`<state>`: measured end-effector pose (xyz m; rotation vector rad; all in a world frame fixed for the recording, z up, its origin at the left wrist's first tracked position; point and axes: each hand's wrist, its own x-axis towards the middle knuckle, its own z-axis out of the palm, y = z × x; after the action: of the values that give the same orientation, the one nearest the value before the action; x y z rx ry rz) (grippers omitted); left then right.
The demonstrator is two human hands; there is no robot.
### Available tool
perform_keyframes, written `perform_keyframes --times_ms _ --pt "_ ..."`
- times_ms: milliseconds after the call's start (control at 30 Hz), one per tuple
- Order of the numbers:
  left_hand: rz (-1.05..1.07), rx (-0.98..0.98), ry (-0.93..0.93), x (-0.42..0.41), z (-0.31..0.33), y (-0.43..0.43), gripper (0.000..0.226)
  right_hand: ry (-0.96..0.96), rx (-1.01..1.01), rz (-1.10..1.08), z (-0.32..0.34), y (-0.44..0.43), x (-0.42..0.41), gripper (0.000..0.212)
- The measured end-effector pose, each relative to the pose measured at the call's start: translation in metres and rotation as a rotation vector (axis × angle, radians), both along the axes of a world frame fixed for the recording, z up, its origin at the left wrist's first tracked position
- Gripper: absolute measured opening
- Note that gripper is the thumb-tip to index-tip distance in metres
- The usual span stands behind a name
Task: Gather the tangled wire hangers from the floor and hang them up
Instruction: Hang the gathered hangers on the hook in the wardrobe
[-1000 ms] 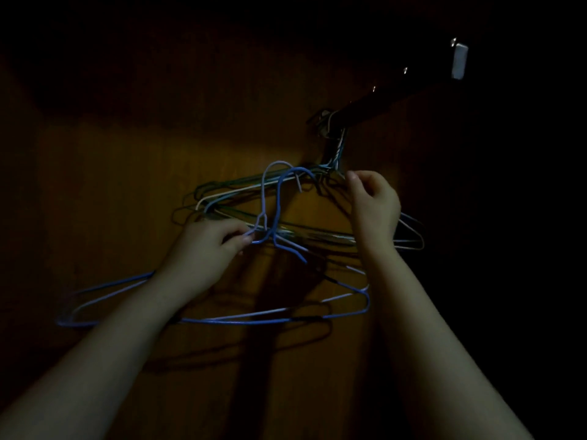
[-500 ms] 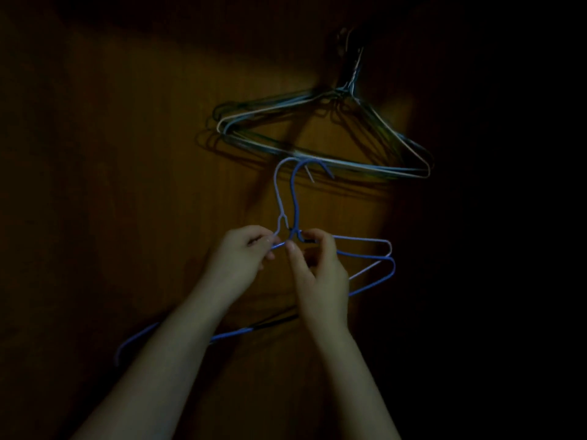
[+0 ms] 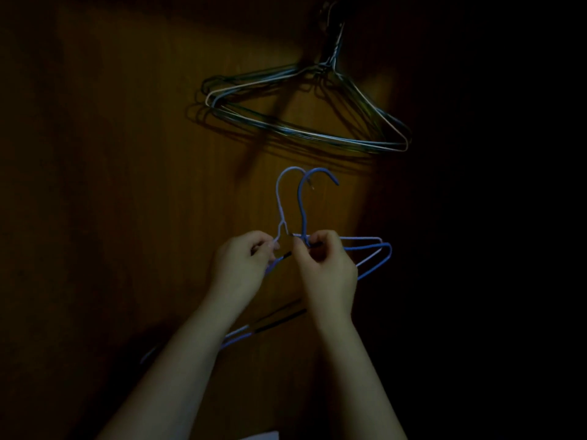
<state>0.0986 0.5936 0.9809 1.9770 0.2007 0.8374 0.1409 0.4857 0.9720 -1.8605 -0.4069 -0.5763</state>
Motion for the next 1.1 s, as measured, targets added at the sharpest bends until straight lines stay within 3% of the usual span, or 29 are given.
perform_keyframes --times_ms 67,167,333,433,567,667,800,867,1100 --pt "0.057 0.048 -0.005 -0.003 -0.002 0.004 0.03 0.016 -0.014 -0.005 0.001 -0.009 0.004 0.017" --pt "0.138 0.106 0.001 -0.009 -0.004 0.011 0.01 0.025 -0.043 0.044 0.004 -0.029 0.017 0.013" --pt "0.187 0.188 -0.003 -0.016 -0.005 0.027 0.018 -0.071 -0.128 0.14 0.014 -0.067 0.04 0.005" --pt "0.2 0.287 -0.053 -0.017 0.003 0.037 0.019 -0.112 -0.129 0.189 0.025 -0.085 0.047 0.015" --pt "0.148 0.376 -0.113 -0.012 0.015 0.036 0.033 -0.147 0.013 0.207 0.049 -0.093 0.055 0.021" --pt "0.119 0.408 -0.14 -0.002 0.03 0.032 0.027 -0.159 0.167 0.266 0.07 -0.09 0.065 0.019" --pt "0.12 0.449 -0.197 0.016 0.059 0.031 0.036 -0.126 0.346 0.321 0.098 -0.08 0.091 0.019" --pt "0.126 0.442 -0.232 0.025 0.076 0.035 0.027 -0.077 0.413 0.352 0.114 -0.072 0.11 0.022" --pt "0.196 0.49 -0.356 0.052 0.124 0.046 0.02 -0.091 0.418 0.327 0.188 -0.035 0.176 0.014"
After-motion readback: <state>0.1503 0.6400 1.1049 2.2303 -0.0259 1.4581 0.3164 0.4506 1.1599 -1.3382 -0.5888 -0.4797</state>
